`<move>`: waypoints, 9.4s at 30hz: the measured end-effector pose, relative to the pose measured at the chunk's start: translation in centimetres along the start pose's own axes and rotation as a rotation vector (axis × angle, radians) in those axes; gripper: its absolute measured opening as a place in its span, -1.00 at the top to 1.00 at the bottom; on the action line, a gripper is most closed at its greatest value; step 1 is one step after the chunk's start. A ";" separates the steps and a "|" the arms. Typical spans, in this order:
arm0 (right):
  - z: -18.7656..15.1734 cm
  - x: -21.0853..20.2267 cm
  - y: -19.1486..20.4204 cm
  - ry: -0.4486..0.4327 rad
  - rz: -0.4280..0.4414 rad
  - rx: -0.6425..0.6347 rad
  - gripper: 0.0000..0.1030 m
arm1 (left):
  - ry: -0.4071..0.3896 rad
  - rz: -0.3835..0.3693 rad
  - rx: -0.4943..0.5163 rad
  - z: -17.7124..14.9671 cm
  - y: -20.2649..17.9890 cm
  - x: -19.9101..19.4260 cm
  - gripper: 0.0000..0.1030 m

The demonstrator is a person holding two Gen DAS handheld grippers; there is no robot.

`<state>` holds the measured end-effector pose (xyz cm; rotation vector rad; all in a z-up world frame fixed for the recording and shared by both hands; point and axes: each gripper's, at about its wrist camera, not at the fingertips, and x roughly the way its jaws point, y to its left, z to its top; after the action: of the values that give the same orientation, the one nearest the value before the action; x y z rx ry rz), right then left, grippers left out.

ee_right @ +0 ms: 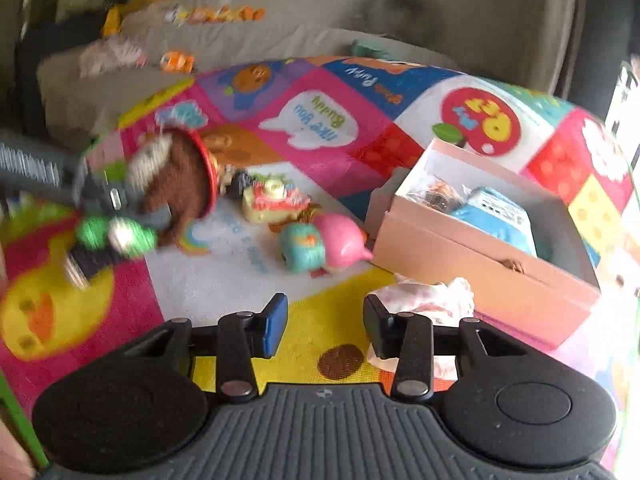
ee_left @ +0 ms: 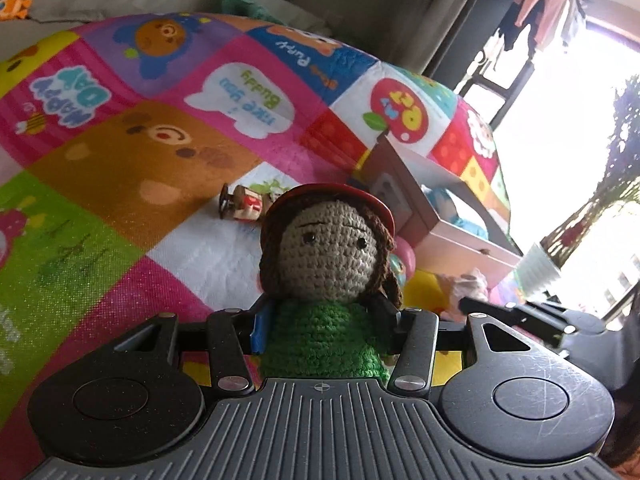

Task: Organize objects
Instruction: 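Grasp the crocheted doll by its green body with the left gripper, then carry the crocheted doll into the pink box and open the left gripper, then move the left gripper back out of the box toward the toys on the mat, then grasp the yellow-and-red lens toy with the left gripper and lift it, then carry the lens toy toward the box with the left gripper while the right grasps the white battery case, then lower the lens toy into the pink box and open the left gripper while the right holds the battery case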

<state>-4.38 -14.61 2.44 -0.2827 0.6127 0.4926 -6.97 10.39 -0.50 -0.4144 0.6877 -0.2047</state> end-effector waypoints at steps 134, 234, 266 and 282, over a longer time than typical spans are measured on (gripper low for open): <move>-5.5 -3.2 -7.6 -0.261 -0.129 0.445 -0.90 | 0.247 -0.126 0.224 6.4 -5.9 14.2 0.27; -4.8 1.2 -8.9 0.029 -0.118 0.469 -1.00 | 0.153 0.092 0.471 -1.3 -4.0 3.6 0.03; -0.4 -8.3 -6.3 -0.047 -0.014 0.290 0.07 | 0.069 0.058 0.365 -3.2 -3.3 0.5 0.04; -3.6 -11.2 -15.3 -0.249 -0.116 0.508 0.07 | -0.090 -0.157 0.386 17.3 -17.0 7.3 0.03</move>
<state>-6.07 -33.02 8.10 0.2220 0.4559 0.2419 9.03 -1.95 14.72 -0.1060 0.5123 -0.4559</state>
